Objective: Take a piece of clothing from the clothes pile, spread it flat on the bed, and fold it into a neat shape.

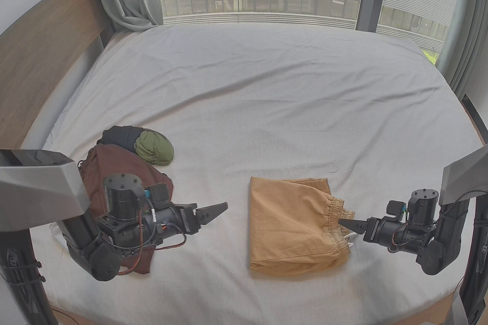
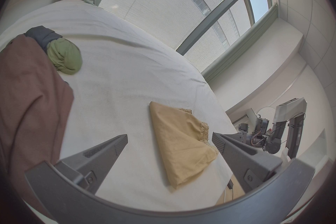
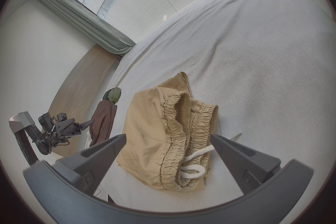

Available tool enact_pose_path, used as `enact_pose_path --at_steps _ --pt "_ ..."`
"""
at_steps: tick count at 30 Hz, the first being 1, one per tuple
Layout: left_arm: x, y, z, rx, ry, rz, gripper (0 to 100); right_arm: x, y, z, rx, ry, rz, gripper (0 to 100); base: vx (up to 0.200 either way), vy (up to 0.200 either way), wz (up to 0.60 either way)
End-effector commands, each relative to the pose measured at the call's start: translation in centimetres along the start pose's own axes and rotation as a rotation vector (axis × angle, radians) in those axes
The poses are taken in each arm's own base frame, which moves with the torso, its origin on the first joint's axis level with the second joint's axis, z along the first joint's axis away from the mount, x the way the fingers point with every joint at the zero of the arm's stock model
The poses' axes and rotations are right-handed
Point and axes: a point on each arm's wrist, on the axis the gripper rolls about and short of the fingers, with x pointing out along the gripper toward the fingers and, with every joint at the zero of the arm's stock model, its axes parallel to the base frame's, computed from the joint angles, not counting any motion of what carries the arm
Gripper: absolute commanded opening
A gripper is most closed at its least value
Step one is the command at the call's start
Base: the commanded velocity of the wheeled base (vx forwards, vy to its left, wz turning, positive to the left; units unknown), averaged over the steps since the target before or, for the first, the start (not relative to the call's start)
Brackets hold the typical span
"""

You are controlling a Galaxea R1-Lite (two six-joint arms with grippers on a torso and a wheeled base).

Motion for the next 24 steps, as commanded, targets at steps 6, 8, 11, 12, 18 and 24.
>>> enact_pose_path --at_steps 6,8,11,12,18,24 --pt "-6.8 2.6 -0.9 0.022 -0.024 -0.013 100 0.3 -0.3 -0.7 0.007 0.029 -0.011 100 0.0 0.0 0.0" --pt "-7.5 3.4 -0.8 0.044 -0.03 0.017 100 0.4 -0.2 -0.7 0.005 0.029 -0.008 100 0.0 0.0 0.0" --pt "-8.5 4.7 -0.5 0.087 -0.049 0.07 100 0.4 -0.2 -0.7 0.005 0.03 -0.009 100 0.0 0.0 0.0" --pt "-8.5 4.8 -0.5 0.088 -0.049 0.078 100 0.4 -0.2 -0.7 0.005 0.03 -0.009 100 0.0 0.0 0.0" --pt "-9.7 6.4 -0.6 0.213 -0.046 0.15 100 0.6 -0.5 -1.1 0.015 0.045 -0.018 100 0.0 0.0 0.0" --pt "-10.4 7.2 -1.3 0.354 -0.008 0.194 100 0.6 -0.6 -1.2 0.019 0.05 -0.021 100 0.0 0.0 0.0"
